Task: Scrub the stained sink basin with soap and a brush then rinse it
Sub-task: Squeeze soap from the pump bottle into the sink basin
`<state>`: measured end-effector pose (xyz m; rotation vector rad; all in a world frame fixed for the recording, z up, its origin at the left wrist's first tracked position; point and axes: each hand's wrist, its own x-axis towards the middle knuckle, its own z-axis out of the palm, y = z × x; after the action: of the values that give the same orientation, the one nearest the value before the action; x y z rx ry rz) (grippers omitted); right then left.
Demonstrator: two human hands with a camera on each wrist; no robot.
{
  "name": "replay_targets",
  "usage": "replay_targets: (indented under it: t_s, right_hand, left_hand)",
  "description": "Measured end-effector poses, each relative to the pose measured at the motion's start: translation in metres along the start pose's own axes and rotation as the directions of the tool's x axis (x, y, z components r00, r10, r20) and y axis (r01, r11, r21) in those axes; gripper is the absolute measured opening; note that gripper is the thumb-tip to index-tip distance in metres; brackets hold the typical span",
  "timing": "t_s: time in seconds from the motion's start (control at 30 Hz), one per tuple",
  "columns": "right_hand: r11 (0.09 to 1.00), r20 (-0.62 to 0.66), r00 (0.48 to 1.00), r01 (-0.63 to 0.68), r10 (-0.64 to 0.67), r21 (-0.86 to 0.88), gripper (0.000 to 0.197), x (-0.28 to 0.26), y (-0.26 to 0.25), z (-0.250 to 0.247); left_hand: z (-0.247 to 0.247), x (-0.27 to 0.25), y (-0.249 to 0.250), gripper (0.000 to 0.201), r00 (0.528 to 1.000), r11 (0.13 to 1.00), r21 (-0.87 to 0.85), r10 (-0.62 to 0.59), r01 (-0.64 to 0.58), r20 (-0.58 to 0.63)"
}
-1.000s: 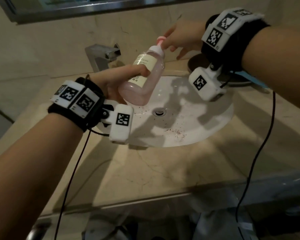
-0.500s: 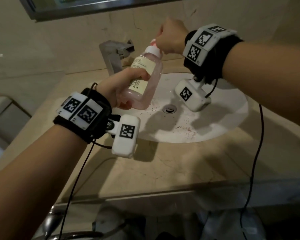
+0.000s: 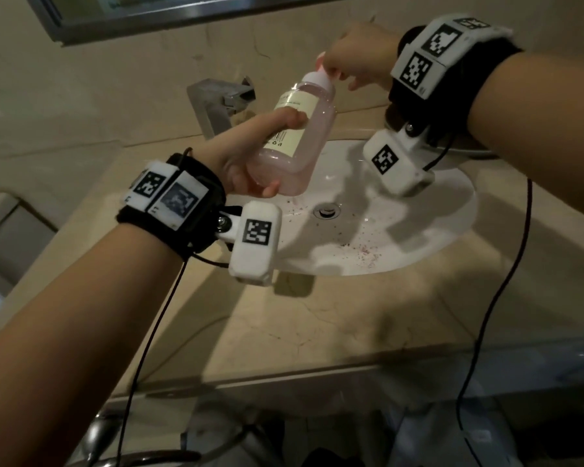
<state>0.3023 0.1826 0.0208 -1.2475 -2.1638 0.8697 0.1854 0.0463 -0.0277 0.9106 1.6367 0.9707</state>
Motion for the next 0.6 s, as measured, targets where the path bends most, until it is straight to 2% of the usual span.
replay_targets:
  t_s: [0.07, 0.13, 0.17, 0.27, 0.33, 0.37, 0.43, 0.5, 0.6]
  right_hand:
    - [0.992, 0.045, 0.997, -0.063, 0.058, 0.107, 0.030, -0.002, 0.007, -0.005]
    - [0.976, 0.105, 0.986, -0.144, 0.128, 0.166, 0.017, -0.004, 0.018, -0.006]
    - [0.971, 0.120, 0.981, -0.174, 0.155, 0.164, 0.016, -0.004, 0.024, -0.007]
    - [0.976, 0.063, 0.986, -0.160, 0.152, 0.150, 0.041, 0.000, 0.034, -0.009]
    - [0.971, 0.028, 0.979, -0.203, 0.201, 0.125, 0.045, -0.001, 0.037, -0.012]
    - [0.967, 0.054, 0.972, -0.233, 0.229, 0.100, 0.041, -0.002, 0.037, -0.014]
    - [0.950, 0.213, 0.945, -0.281, 0.249, 0.134, 0.026, -0.001, 0.038, -0.015]
    - [0.926, 0.314, 0.915, -0.322, 0.252, 0.195, 0.024, -0.004, 0.039, -0.014]
    - [0.929, 0.255, 0.938, -0.296, 0.237, 0.223, 0.017, -0.005, 0.035, -0.013]
  left_hand:
    - [0.010, 0.005, 0.004, 0.040, 1.000, 0.997, -0.076, -0.028, 0.027, -0.007]
    - [0.016, 0.009, 0.007, 0.043, 0.997, 0.985, -0.154, -0.079, 0.079, 0.005]
    - [0.019, 0.011, 0.008, 0.046, 0.994, 0.980, -0.167, -0.104, 0.105, 0.019]
    - [0.026, 0.015, 0.006, 0.042, 0.992, 0.970, -0.211, -0.113, 0.123, 0.059]
    - [0.029, 0.018, 0.004, 0.038, 0.992, 0.963, -0.246, -0.089, 0.108, 0.091]
    - [0.029, 0.019, 0.003, 0.037, 0.991, 0.961, -0.256, -0.082, 0.105, 0.101]
    - [0.030, 0.020, 0.002, 0.035, 0.991, 0.965, -0.243, -0.071, 0.097, 0.114]
    - [0.031, 0.022, 0.000, 0.032, 0.991, 0.971, -0.225, -0.057, 0.083, 0.121]
    - [0.030, 0.023, -0.003, 0.031, 0.993, 0.968, -0.241, -0.041, 0.066, 0.110]
